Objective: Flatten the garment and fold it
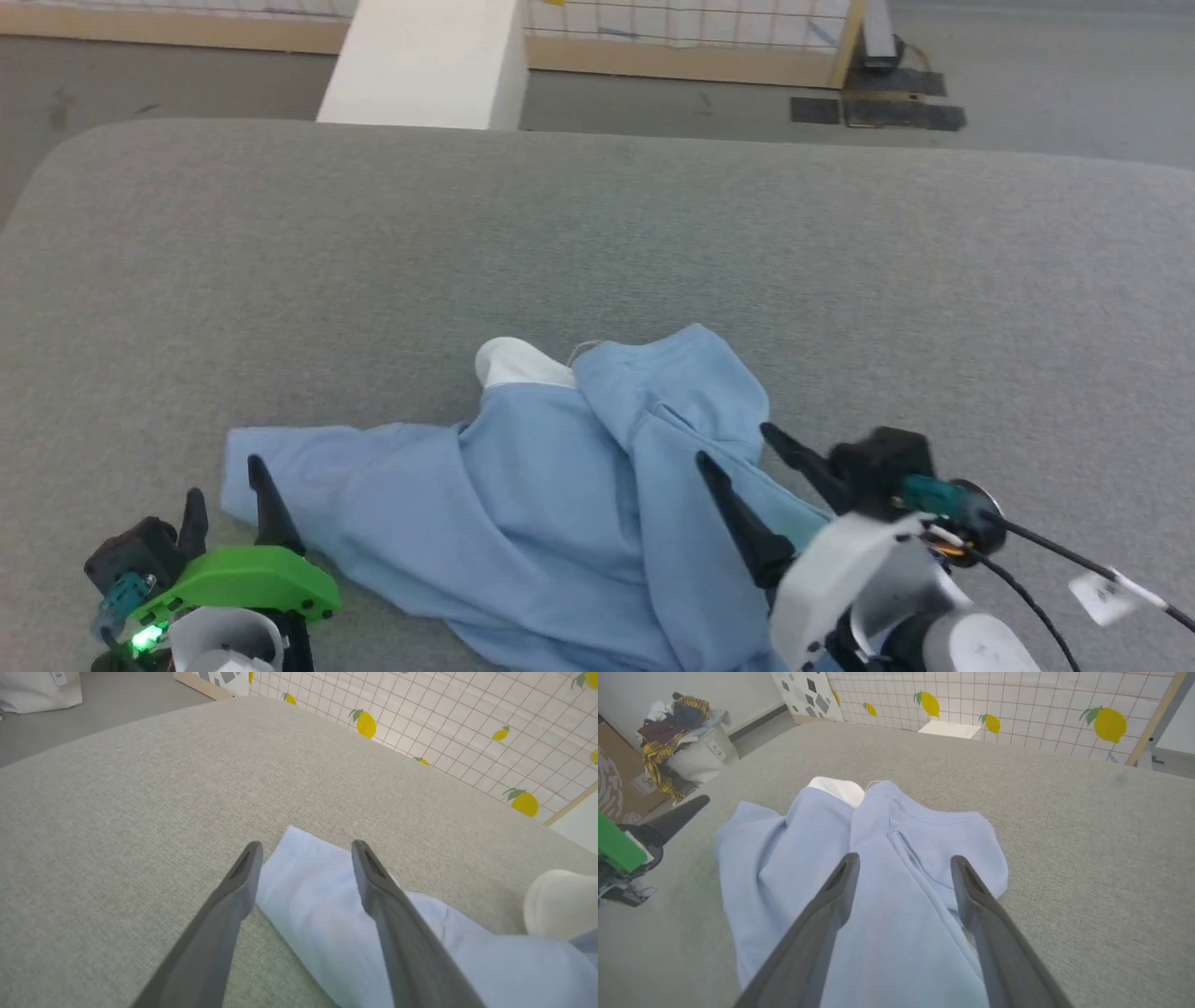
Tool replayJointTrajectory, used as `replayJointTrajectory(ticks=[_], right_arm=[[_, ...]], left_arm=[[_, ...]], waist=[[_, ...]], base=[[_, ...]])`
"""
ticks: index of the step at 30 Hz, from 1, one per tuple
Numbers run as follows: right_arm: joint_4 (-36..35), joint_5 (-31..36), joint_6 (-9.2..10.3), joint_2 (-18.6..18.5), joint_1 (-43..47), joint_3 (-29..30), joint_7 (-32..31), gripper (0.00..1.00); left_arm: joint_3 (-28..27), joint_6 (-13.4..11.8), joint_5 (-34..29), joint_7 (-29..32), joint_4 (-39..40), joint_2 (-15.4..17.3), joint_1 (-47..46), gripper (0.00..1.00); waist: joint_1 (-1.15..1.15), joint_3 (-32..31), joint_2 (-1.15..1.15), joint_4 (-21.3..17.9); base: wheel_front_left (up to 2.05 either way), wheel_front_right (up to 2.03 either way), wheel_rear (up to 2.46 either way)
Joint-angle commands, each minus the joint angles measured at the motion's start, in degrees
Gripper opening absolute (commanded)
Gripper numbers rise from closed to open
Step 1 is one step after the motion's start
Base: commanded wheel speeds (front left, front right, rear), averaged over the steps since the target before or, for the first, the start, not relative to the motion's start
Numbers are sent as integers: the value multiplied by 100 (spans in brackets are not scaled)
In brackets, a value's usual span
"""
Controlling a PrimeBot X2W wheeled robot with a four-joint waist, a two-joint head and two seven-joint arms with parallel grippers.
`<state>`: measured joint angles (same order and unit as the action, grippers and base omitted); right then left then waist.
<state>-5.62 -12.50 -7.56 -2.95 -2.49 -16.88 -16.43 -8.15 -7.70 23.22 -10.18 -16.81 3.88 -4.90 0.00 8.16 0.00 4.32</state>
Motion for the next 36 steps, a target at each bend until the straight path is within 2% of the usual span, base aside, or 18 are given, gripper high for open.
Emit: replayJointTrajectory(ticks=[1,5,13,14,15,16,17,22,26,31,36], right_arm=[[62,74,8,7,-163,-48,-202,100],[311,192,8,-47,-472,-164,-954,100],[831,258,8,-109,-995,-138,-2250,100],[851,233,8,-112,-1032,-152,-2334,78],[858,193,8,-110,-1067,-137,-2397,36],[839,159,8,-110,-1097,-154,-2412,3],[797,112,8,-108,-1125,-144,-2380,0],[565,-96,8,-92,-1005,108,-2117,0],[219,5,8,-72,-734,678,-1583,0],[-234,344,8,-7,-171,1953,-737,0],[84,-155,8,4,559,3056,-300,0]], left_arm=[[31,46,-17,-176,86,-20,54,100],[182,154,-173,-435,321,-50,47,100],[355,350,-494,-480,800,-91,-14,100],[367,361,-506,-480,822,-94,-18,100],[388,372,-512,-480,831,-96,-20,100],[411,373,-504,-480,828,-97,-23,100],[432,364,-486,-481,829,-97,-27,100],[460,281,-404,-481,803,-99,30,100],[442,245,-408,-481,781,-99,79,100],[413,264,-460,-481,767,-100,93,100],[420,304,-482,-482,706,-100,74,100]], waist=[[0,-58,0,206],[0,-13,0,336],[0,149,0,484],[0,161,0,491],[0,174,0,494],[0,182,0,495],[0,184,0,487],[0,118,0,373],[0,56,0,211],[0,28,0,-29],[0,23,0,-272]], base=[[0,0,0],[0,0,0],[0,0,0],[0,0,0],[0,0,0],[0,0,0],[0,0,0],[0,0,0],[0,0,0],[0,0,0],[0,0,0]])
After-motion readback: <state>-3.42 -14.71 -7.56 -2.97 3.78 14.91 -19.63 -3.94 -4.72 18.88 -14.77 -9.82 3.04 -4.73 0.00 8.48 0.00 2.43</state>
